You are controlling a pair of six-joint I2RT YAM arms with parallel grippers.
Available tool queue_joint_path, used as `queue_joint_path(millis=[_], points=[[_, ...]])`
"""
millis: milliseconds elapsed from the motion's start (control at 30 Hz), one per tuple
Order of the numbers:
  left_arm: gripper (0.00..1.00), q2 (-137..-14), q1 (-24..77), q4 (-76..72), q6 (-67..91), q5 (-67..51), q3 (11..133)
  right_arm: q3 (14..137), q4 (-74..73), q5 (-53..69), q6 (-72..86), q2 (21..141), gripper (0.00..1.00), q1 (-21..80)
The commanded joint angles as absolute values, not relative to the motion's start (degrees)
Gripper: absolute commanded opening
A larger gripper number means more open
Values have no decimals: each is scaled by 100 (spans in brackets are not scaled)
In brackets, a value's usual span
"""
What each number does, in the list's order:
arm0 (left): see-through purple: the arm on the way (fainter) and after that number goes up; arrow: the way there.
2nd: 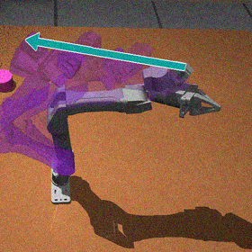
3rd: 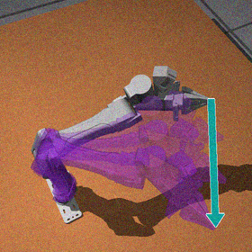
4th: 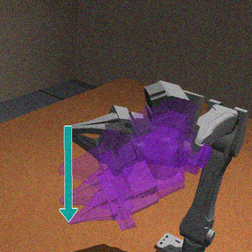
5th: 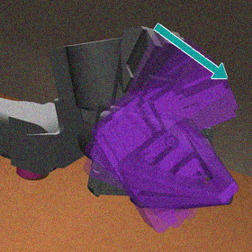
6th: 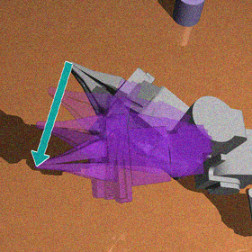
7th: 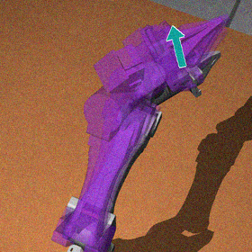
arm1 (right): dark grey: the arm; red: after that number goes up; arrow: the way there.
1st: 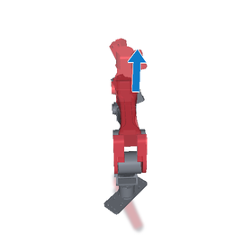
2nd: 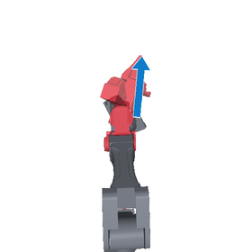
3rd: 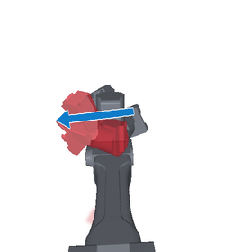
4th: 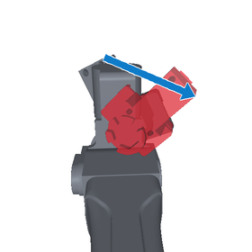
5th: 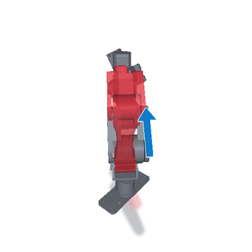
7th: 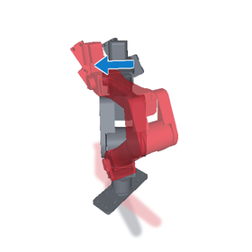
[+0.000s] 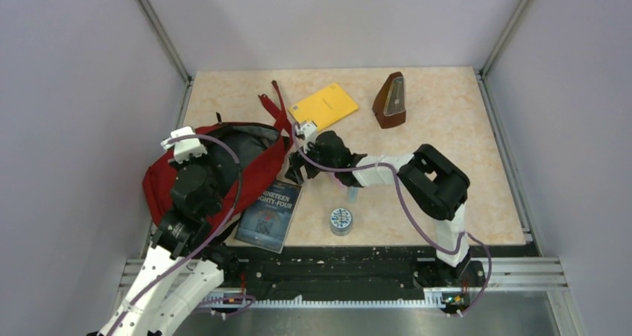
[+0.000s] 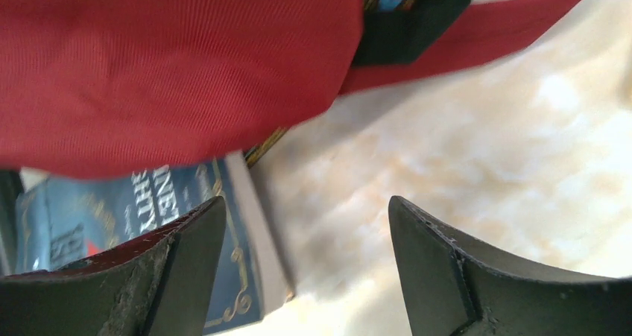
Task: Pack the student bag
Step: Unzip the student bag at the center of the board.
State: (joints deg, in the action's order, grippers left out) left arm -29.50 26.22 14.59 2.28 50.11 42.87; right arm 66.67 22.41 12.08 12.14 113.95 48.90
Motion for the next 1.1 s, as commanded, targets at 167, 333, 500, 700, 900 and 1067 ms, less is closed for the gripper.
queue_joint_path(millis=[167, 333, 500, 700, 900, 1067], points=[[0, -3023, 2591, 1246, 371, 4881, 4341, 6044, 1902, 1776, 1906, 11037, 79, 4992], [0, -3034, 2590, 1230, 361, 4888, 4333, 6062, 2010, 1981, 2041, 11132, 78, 4992], [0, -3099, 2592, 1232, 368, 4852, 4325, 6015, 1972, 2411, 2508, 11016, 73, 4992], [0, -3121, 2587, 1241, 381, 4825, 4327, 5687, 2525, 2906, 3159, 10939, 70, 4992], [0, -3126, 2586, 1235, 385, 4816, 4321, 5576, 3169, 2961, 3496, 10945, 67, 4994], [0, -3142, 2593, 1242, 387, 4785, 4319, 5588, 3537, 2815, 3563, 10954, 67, 4992]])
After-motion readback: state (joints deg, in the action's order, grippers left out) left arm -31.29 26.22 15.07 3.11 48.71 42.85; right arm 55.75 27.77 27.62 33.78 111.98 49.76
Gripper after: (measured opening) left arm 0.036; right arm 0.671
